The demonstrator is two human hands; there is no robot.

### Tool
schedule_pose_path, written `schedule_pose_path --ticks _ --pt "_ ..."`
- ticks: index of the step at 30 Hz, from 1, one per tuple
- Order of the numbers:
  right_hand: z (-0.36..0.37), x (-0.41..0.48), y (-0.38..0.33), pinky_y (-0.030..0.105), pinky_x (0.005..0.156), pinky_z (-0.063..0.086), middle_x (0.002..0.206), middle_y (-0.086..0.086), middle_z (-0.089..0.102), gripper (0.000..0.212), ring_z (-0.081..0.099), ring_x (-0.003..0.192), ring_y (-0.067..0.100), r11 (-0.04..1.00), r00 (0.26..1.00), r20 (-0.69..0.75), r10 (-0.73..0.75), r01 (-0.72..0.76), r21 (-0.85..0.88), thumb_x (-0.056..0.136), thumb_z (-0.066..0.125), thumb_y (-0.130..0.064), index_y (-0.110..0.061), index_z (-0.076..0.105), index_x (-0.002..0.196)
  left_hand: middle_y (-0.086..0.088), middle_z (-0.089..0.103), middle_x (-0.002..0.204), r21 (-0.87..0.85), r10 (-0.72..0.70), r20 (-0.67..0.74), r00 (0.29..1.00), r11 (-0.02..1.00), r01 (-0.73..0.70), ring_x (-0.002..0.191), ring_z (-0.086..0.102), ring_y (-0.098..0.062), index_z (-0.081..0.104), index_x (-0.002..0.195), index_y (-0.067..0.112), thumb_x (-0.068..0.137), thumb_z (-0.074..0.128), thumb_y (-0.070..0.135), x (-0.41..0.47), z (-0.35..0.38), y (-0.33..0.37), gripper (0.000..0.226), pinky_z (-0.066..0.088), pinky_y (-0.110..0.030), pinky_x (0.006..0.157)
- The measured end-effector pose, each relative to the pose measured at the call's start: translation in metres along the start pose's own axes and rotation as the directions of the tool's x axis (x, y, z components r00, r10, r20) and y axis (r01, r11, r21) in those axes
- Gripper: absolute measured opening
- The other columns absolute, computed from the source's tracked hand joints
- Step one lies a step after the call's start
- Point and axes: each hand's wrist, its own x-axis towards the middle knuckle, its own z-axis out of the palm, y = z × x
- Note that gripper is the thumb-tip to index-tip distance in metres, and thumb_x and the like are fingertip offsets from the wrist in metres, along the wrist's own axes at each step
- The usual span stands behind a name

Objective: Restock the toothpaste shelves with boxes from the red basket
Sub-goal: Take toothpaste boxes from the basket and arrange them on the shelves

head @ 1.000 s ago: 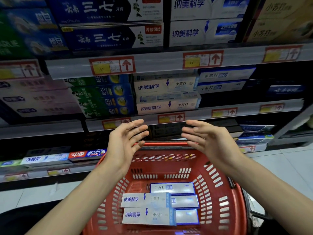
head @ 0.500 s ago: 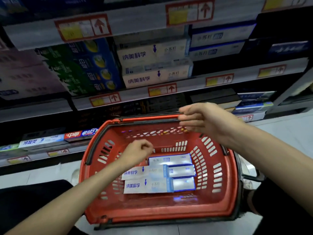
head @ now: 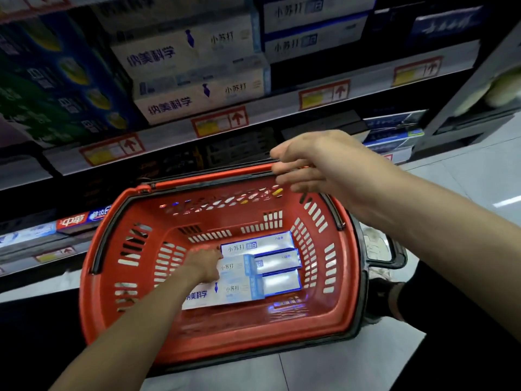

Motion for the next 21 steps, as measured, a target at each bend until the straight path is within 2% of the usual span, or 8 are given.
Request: schedule_pose_path --ticks 3,5,7,10,12,16,18,21 --pt "-0.003 0.001 0.000 0.028 0.072 0.056 0.121 0.031 0.068 0.024 0.068 0.111 0.042 1.000 1.000 0.007 0.017 -0.018 0.017 0.098 0.060 -0.009 0.000 0.071 0.117 0.001 0.052 0.147 -0.005 0.021 0.084 0.996 1.000 -0.021 0.133 0.051 -0.022 0.044 0.151 0.028 0.077 0.075 0.038 0.011 0.003 0.000 0.081 0.043 -0.038 0.111" --pt "-0.003 0.002 0.000 0.027 0.062 0.042 0.131 0.040 0.055 0.028 0.055 0.122 0.053 0.999 0.999 0.043 0.026 -0.028 0.040 0.099 0.056 -0.003 0.009 0.066 0.123 0.001 0.055 0.143 -0.082 0.030 0.140 0.990 0.996 -0.018 0.127 0.055 -0.022 0.041 0.150 0.027 0.076 0.077 0.034 0.017 0.006 -0.003 0.083 0.046 -0.036 0.107" --pt "0.000 0.003 0.001 0.027 0.061 0.034 0.133 0.043 0.046 0.029 0.046 0.124 0.057 0.999 0.999 0.046 0.004 -0.006 0.036 0.099 0.053 0.001 0.013 0.063 0.124 0.001 0.058 0.138 -0.108 0.041 0.180 0.983 0.994 -0.022 0.120 0.058 -0.022 0.038 0.148 0.028 0.078 0.076 0.029 0.020 0.007 -0.006 0.079 0.048 -0.035 0.102" --pt "0.003 0.008 0.006 0.026 0.067 0.047 0.116 0.030 0.068 0.020 0.073 0.096 0.037 0.998 0.999 -0.003 -0.042 0.042 -0.040 0.096 0.060 -0.005 0.000 0.073 0.111 0.003 0.059 0.133 0.032 0.102 0.095 0.990 0.994 -0.105 0.118 0.058 -0.022 0.043 0.137 0.030 0.077 0.079 0.038 0.018 0.005 -0.011 0.071 0.046 -0.036 0.099" --pt "0.007 0.011 0.009 0.025 0.071 0.055 0.105 0.018 0.077 0.016 0.075 0.089 0.023 0.993 0.998 -0.009 -0.061 0.059 -0.103 0.095 0.063 -0.010 -0.008 0.075 0.106 0.004 0.059 0.132 0.092 0.152 0.020 0.988 0.984 -0.153 0.121 0.058 -0.021 0.045 0.137 0.031 0.076 0.078 0.044 0.014 0.004 -0.015 0.070 0.043 -0.036 0.097" --pt "0.016 0.016 0.010 0.022 0.070 0.055 0.103 0.014 0.077 0.015 0.074 0.085 0.020 0.987 0.996 0.007 -0.090 0.090 -0.135 0.095 0.064 -0.014 -0.010 0.074 0.105 -0.001 0.054 0.130 -0.008 0.183 -0.046 0.982 0.983 -0.184 0.117 0.059 -0.023 0.048 0.137 0.033 0.084 0.071 0.049 -0.003 0.003 -0.023 0.060 0.049 -0.035 0.091" --pt "0.021 0.020 0.012 0.030 0.079 0.056 0.097 0.008 0.078 0.012 0.074 0.091 0.022 0.955 0.988 -0.015 -0.152 0.143 -0.261 0.094 0.064 -0.018 -0.017 0.075 0.097 0.000 0.049 0.122 -0.065 0.183 -0.086 0.979 0.980 -0.189 0.111 0.062 -0.025 0.048 0.131 0.037 0.088 0.066 0.052 -0.022 -0.008 -0.026 0.048 0.052 -0.036 0.086" --pt "0.028 0.027 0.016 0.029 0.069 0.051 0.086 0.000 0.076 0.006 0.070 0.081 0.018 0.862 0.972 -0.001 -0.235 0.208 -0.462 0.091 0.067 -0.022 -0.023 0.073 0.092 -0.002 0.047 0.120 -0.082 0.218 -0.135 0.967 0.970 -0.230 0.111 0.059 -0.027 0.049 0.133 0.034 0.090 0.066 0.047 -0.054 -0.044 -0.030 0.048 0.050 -0.038 0.083"
